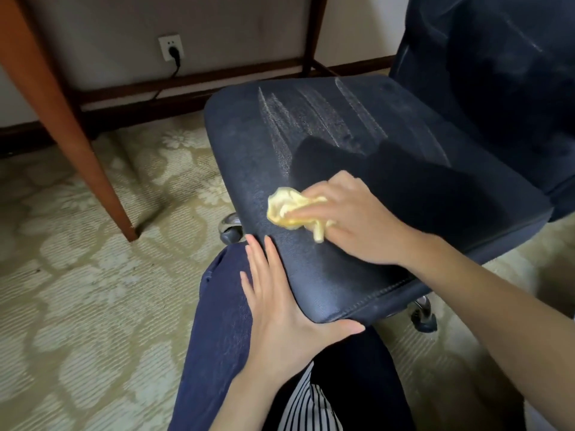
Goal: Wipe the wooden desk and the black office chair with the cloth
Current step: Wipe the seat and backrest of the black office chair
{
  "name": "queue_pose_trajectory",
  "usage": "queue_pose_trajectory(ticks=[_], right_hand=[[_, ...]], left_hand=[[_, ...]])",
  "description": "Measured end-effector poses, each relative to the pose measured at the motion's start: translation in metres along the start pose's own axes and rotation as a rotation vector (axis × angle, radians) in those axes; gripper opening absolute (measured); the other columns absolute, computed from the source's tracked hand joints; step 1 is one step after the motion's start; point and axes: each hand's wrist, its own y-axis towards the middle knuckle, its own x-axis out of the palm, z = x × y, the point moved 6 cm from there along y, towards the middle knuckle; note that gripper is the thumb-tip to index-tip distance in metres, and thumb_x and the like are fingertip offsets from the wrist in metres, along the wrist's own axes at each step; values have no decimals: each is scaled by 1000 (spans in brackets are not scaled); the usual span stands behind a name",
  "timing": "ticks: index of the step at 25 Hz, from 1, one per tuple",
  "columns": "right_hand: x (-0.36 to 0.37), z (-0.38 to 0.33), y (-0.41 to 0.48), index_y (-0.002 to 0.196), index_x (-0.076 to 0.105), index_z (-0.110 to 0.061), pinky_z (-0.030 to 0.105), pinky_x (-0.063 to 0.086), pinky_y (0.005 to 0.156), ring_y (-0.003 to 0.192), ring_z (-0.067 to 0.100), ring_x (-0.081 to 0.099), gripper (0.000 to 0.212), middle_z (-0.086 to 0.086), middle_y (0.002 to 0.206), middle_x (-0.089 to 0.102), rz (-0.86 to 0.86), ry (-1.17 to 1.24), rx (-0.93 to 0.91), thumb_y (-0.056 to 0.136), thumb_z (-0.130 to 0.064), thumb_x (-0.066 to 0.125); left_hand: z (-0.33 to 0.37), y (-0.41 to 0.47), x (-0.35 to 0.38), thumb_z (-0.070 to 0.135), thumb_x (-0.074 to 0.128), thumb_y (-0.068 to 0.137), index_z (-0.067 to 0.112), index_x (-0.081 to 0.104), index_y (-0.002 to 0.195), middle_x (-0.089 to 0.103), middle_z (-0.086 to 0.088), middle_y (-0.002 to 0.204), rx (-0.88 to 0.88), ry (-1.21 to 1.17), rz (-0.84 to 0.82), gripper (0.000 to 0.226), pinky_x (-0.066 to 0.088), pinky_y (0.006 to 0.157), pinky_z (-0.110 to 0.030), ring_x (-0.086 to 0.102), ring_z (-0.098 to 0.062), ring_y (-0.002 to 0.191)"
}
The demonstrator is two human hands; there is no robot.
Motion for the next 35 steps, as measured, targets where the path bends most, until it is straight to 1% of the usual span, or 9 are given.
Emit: queue_pose_trajectory(ticks=[7, 10, 14, 18, 22, 25, 29, 33, 35], right_hand=[[-6, -41, -47, 115, 68, -33, 26, 36, 80, 89, 12, 38, 50, -10, 111, 61, -264, -98, -230, 78, -13, 40], [-7, -37, -33, 115, 67, -34, 28, 39, 78, 87, 11, 39, 46, -8, 109, 61, -293, -149, -297, 78, -11, 50], [-1, -4, 25, 118, 65, -33, 43, 40, 87, 92, 13, 35, 48, -2, 115, 54, -261, -96, -121, 83, -2, 53], [10, 30, 88, 115, 66, -30, 39, 33, 94, 98, 17, 36, 42, -2, 117, 48, -110, -68, 63, 88, -3, 49], [27, 37, 126, 125, 57, -28, 38, 27, 92, 113, 26, 37, 34, 0, 129, 45, 1, -190, 229, 96, -15, 48], [32, 20, 115, 129, 54, -30, 37, 25, 89, 115, 25, 34, 35, -2, 134, 43, -49, -239, 107, 96, -19, 47], [25, -18, 66, 119, 63, -33, 38, 26, 90, 108, 23, 40, 36, -6, 125, 52, -134, -172, -116, 89, -16, 52], [20, -44, 17, 111, 69, -31, 39, 31, 87, 101, 22, 45, 35, -5, 116, 59, -199, -109, -162, 82, -14, 59], [16, -48, -5, 106, 71, -34, 37, 33, 85, 96, 17, 44, 33, -10, 110, 59, -239, -79, -170, 79, -15, 66]], left_hand=[[-14, 7, -21, 98, 41, 40, 26, -30, 141, -40, 10, 148, 65, 242, -103, 143, -22, 112, -42, -32, -6, 138], [-20, 9, -25, 97, 44, 37, 28, -30, 141, -40, 13, 147, 40, 225, -102, 146, -22, 112, -38, -32, -3, 137], [-24, 11, -31, 91, 53, 36, 38, -23, 140, -29, 24, 148, 20, 144, -112, 140, -20, 114, -35, -24, 6, 137], [-30, 13, -38, 91, 54, 36, 43, -17, 140, -26, 32, 147, 2, 145, -141, 135, -18, 114, -35, -21, 11, 136], [-34, 14, -41, 93, 52, 33, 47, -18, 140, -27, 38, 143, -39, 179, -138, 135, -24, 109, -28, -25, 13, 133], [-37, 14, -40, 90, 53, 33, 52, -21, 135, -27, 38, 141, -67, 150, -156, 132, -24, 109, -26, -27, 14, 132], [-39, 14, -38, 89, 54, 34, 53, -21, 134, -24, 35, 144, -71, 127, -157, 130, -19, 112, -30, -23, 13, 134], [-39, 13, -41, 93, 49, 39, 44, 1, 147, 0, 28, 153, -18, 204, -152, 128, -10, 115, -33, -6, -1, 144], [-42, 13, -45, 92, 49, 40, 45, 2, 146, -1, 32, 151, -21, 206, -150, 125, -6, 117, -36, -2, -2, 144]])
